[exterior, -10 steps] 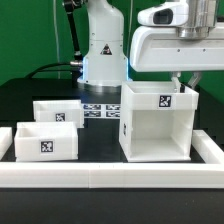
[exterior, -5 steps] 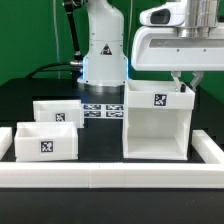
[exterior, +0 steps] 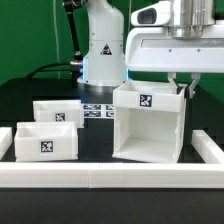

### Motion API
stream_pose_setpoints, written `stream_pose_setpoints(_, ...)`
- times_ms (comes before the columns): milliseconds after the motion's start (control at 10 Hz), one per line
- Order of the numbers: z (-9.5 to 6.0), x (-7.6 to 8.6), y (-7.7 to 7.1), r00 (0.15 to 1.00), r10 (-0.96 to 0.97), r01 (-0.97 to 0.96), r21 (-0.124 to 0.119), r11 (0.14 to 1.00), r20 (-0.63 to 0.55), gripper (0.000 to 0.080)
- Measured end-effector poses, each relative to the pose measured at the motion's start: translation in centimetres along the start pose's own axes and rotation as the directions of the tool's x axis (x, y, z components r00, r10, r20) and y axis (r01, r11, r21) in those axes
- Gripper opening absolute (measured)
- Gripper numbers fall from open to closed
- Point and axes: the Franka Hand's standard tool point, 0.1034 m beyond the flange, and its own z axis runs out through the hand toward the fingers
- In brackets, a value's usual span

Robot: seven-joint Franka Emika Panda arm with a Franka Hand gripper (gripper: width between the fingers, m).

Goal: Assemble drawer

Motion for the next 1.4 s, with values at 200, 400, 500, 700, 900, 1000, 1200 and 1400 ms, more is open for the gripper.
stream_pose_setpoints(200, 0.1, -0.3, -0.2, 0.994, 0.111, -0.111, 0.001, 0.994, 0.004, 0.0038)
stream_pose_setpoints(400, 0.2, -0.4, -0.4, 0.977, 0.214, -0.214, 0.008, 0.977, 0.01, 0.0038)
stream_pose_setpoints(500, 0.4, -0.3, -0.4, 0.964, 0.265, -0.265, 0.021, 0.964, 0.012, 0.0038)
stream_pose_setpoints(700, 0.4, 0.7, -0.3, 0.897, 0.442, -0.443, 0.02, 0.896, 0.016, 0.0038)
stream_pose_setpoints(900, 0.0, 1.6, -0.2, 0.832, 0.555, -0.555, 0.032, 0.831, 0.029, 0.0038)
stream_pose_setpoints(1000, 0.1, 1.3, -0.5, 0.805, 0.592, -0.593, 0.031, 0.805, 0.033, 0.0038)
stream_pose_setpoints(1200, 0.1, 1.0, -0.9, 0.746, 0.664, -0.665, 0.034, 0.746, 0.051, 0.0038)
stream_pose_setpoints(1400, 0.4, 1.1, -0.7, 0.656, 0.751, -0.754, 0.025, 0.657, 0.076, 0.0038)
